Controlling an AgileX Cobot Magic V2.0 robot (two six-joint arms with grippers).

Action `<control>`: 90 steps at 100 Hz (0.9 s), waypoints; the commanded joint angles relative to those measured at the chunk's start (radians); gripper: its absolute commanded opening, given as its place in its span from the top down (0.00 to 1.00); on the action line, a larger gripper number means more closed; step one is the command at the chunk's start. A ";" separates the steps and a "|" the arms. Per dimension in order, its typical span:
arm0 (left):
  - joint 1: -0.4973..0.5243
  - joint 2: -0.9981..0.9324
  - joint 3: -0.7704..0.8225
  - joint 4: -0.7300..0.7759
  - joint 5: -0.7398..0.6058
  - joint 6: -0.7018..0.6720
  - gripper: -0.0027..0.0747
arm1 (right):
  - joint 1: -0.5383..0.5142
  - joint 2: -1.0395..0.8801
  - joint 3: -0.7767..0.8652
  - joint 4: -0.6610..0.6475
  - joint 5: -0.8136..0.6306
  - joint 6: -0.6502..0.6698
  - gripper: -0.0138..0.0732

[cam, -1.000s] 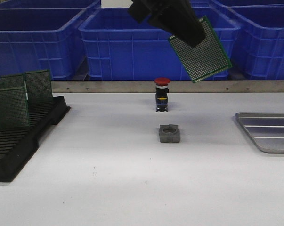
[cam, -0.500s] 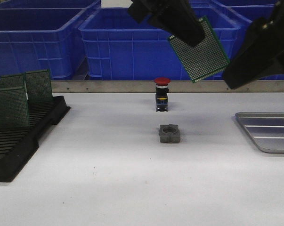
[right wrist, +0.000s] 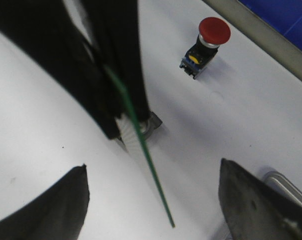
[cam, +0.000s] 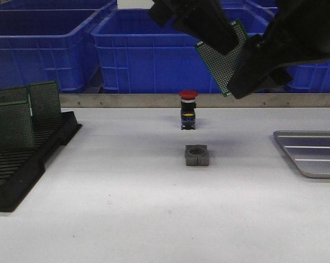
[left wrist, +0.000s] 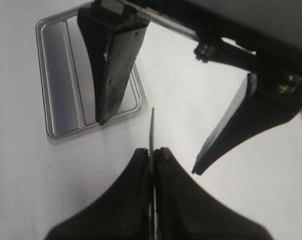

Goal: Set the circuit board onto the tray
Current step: 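Grasp the board's free edge with the right gripper, then open the left gripper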

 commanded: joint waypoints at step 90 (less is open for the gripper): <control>0.027 -0.065 -0.026 -0.066 -0.008 -0.003 0.35 | -0.005 -0.024 -0.033 0.113 -0.004 -0.005 0.92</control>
